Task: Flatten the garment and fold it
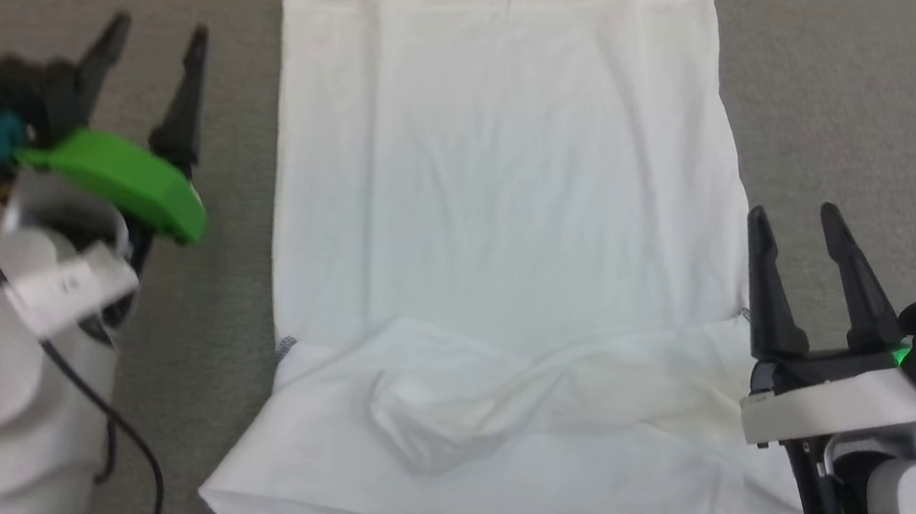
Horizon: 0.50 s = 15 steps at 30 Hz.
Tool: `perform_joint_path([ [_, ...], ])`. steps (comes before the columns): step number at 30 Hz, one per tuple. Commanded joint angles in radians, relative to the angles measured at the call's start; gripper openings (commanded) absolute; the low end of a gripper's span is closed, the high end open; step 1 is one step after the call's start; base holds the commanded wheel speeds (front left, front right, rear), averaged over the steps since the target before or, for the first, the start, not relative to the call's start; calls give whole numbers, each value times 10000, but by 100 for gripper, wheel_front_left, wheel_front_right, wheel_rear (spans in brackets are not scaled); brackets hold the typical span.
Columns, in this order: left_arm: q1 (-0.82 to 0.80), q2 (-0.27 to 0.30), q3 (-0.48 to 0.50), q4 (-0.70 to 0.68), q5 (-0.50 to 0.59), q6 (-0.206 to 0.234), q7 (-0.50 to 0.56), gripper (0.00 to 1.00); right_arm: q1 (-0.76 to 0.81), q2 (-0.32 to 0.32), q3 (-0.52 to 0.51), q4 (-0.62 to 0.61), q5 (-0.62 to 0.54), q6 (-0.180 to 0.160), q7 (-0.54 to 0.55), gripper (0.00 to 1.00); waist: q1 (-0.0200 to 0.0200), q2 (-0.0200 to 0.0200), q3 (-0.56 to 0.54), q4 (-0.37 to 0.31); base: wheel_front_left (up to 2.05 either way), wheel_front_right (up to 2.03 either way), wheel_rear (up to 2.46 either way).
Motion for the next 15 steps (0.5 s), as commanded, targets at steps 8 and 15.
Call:
perform_joint_path([
  [8, -2919, 1291, -473, 965, -744, -71, 2919, 100, -980, 185, 59, 610, -82, -15, -712, 100, 0, 0, 2196, -1742, 0, 0, 0],
  [15, -4760, 2183, -603, 1732, -1008, 139, 6295, 100, -1373, 272, 434, 874, 98, -15, -1045, 100, 0, 0, 2998, -2484, 0, 0, 0],
])
